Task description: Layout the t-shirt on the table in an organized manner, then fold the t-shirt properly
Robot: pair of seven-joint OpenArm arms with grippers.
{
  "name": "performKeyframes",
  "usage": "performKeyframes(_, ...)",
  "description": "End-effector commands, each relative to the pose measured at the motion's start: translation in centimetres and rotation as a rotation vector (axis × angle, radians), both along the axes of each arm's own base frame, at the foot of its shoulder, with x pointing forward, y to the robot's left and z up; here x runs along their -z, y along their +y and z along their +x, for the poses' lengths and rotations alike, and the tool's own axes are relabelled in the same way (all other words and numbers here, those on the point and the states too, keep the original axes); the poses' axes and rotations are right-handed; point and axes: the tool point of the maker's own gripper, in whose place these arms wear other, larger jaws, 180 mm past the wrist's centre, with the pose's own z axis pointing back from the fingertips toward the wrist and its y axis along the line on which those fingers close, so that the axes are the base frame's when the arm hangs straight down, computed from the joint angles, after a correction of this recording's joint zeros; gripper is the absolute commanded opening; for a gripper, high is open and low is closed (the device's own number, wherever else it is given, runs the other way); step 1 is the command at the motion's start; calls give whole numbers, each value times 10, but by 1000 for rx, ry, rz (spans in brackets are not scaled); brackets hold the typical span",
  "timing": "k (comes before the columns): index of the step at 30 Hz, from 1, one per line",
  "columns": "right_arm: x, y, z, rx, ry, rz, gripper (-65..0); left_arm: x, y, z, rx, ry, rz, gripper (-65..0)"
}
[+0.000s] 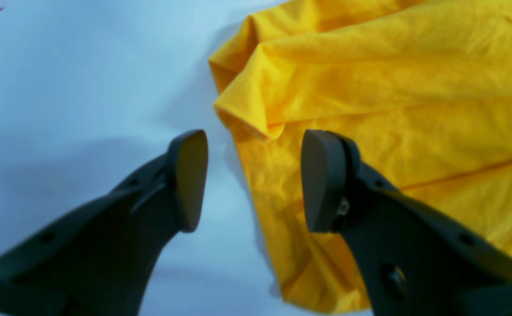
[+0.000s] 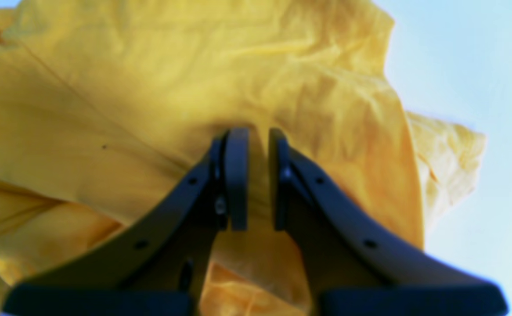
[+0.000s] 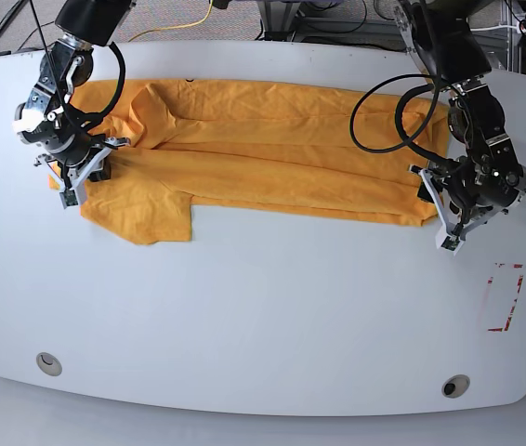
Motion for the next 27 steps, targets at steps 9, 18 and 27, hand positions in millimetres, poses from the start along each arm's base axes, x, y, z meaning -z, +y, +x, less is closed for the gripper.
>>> performKeyframes(9,-11,2,10,1,-51,11,-569,10,-5,11,5,-19,-58,-331)
performKeyframes(18,-10,2,9,2,-50,11,-569,3,-6,20,6,-43,-62,-331)
performKeyframes(27,-10,2,9,2,-50,11,-569,-5,-7,33,10,-85,-70,-331)
